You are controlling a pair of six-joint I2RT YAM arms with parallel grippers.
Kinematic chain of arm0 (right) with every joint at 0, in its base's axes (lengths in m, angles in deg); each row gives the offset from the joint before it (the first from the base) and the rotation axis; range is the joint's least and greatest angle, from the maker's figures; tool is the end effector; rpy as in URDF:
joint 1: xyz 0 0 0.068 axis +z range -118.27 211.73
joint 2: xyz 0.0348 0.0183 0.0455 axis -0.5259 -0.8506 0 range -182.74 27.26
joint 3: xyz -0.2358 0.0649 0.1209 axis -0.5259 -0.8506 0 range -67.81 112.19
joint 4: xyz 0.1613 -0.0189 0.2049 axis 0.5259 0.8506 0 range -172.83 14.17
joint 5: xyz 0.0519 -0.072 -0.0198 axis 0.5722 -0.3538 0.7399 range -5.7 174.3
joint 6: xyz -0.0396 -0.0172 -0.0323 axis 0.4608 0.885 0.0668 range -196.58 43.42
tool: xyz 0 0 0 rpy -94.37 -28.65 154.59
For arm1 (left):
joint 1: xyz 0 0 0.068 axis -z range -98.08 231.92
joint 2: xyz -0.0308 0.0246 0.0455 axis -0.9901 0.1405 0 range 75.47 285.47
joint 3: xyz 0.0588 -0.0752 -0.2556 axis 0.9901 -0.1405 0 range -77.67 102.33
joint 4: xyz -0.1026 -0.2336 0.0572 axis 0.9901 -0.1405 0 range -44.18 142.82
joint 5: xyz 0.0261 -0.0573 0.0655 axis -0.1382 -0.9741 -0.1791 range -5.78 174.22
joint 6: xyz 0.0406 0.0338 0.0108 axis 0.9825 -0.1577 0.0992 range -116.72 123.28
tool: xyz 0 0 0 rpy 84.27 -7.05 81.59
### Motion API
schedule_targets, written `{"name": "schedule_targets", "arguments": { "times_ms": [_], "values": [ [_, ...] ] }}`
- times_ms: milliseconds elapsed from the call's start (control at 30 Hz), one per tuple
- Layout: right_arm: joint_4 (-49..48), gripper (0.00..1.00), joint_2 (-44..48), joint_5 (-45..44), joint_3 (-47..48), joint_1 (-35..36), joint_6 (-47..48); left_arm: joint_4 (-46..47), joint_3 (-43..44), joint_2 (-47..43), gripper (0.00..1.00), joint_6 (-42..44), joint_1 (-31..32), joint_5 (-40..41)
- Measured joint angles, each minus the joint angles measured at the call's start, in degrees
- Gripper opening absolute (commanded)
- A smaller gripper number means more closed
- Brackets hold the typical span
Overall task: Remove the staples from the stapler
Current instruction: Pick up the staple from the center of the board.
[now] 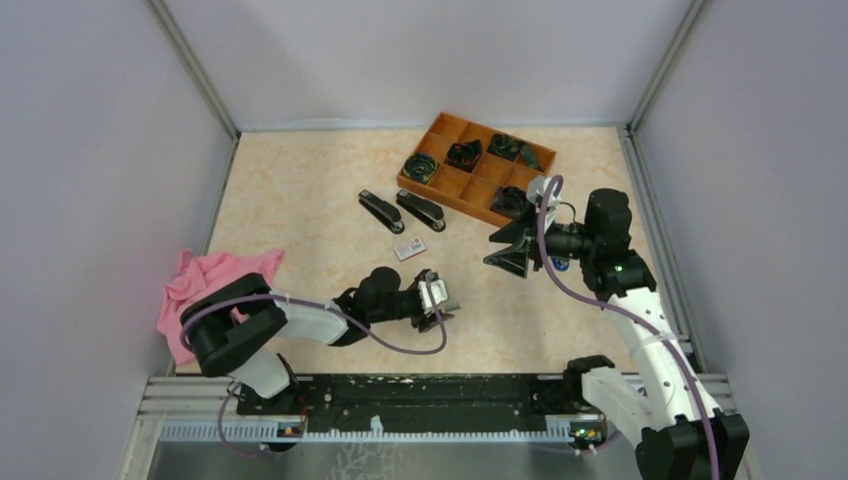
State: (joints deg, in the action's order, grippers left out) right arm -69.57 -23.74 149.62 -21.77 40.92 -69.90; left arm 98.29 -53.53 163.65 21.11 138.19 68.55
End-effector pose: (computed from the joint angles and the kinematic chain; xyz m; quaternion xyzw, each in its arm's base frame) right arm 0.1800 0.0618 0.3295 -0.4075 0.6318 0.4479 0.4838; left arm 0.1450 -0.2343 0.1489 0.5481 0.5941 -0.2949 0.5096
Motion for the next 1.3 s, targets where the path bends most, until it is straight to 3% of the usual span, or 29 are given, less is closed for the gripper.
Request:
{"name": "schedule_targets", "arguments": {
  "times_ms": [267,1300],
  "values": [
    [-0.3,0.54,0.2,-1.2,0.0,0.0,-0.3,-3.1,5.0,7.2,0.57,0.0,-0.8,-1.0],
    [-2.5,0.53,-0.5,-1.8,-0.5,0.0,-1.9,-12.7,9.1,9.0,0.33,-1.8,-3.1,-4.5]
  ]
}}
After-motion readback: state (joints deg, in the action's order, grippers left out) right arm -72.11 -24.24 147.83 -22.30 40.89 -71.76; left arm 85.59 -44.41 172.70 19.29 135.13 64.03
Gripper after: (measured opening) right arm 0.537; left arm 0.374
